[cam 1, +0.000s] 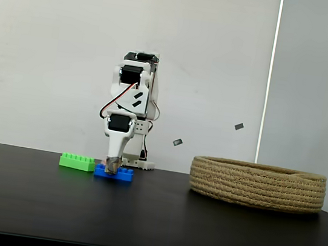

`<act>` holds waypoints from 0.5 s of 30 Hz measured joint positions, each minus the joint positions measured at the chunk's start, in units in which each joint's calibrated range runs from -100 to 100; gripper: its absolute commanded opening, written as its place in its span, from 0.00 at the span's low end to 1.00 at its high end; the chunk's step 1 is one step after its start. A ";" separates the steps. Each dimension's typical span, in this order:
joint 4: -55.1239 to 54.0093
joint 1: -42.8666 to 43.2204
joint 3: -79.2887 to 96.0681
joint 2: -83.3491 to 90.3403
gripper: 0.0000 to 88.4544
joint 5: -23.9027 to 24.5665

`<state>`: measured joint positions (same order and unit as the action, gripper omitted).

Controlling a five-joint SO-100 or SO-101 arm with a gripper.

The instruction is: Place the lego blocks in the tray

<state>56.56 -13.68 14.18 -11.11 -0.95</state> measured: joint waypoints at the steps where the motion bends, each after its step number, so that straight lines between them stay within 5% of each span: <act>1: 0.00 0.16 0.00 0.00 0.06 -0.10; 15: 5.93 1.95 0.09 3.73 0.00 -0.15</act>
<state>62.48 -11.73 14.27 -7.38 -1.10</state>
